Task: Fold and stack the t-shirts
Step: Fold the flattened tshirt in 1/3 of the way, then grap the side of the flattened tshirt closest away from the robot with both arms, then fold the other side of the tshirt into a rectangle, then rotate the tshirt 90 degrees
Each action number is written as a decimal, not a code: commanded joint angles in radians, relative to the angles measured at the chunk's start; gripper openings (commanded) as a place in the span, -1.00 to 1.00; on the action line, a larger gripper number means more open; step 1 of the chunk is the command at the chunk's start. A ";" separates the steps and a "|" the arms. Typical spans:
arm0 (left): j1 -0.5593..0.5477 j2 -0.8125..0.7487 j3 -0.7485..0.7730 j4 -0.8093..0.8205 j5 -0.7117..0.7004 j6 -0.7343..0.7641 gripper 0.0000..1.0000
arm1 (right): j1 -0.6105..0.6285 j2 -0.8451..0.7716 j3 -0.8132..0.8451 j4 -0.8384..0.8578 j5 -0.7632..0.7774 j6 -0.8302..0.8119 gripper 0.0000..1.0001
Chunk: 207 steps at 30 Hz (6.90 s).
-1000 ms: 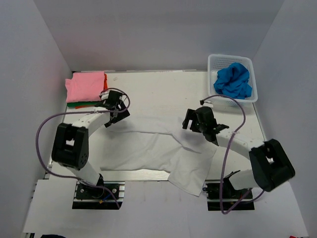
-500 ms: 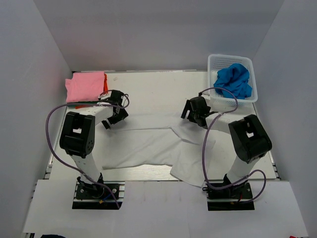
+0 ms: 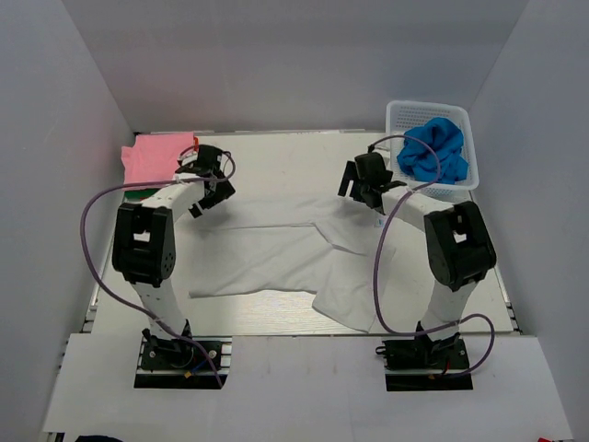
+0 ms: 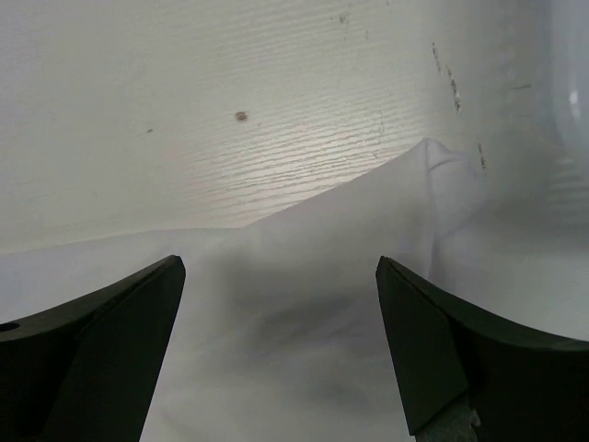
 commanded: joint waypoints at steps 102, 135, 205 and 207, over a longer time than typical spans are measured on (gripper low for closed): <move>0.084 -0.323 -0.211 -0.170 -0.062 -0.314 -0.93 | -0.021 -0.274 -0.022 -0.256 -0.157 -0.095 -1.00; -0.040 -0.212 -0.461 0.088 0.199 -0.064 1.00 | 0.019 -0.101 -0.176 -0.105 -0.344 0.014 0.81; -0.435 -0.760 -0.622 -0.029 0.189 -0.107 1.00 | 0.152 0.546 0.828 -0.476 -0.327 -0.259 0.81; -0.435 -0.810 -0.645 -0.020 0.208 -0.075 1.00 | 0.157 0.522 0.866 -0.476 -0.395 -0.302 0.81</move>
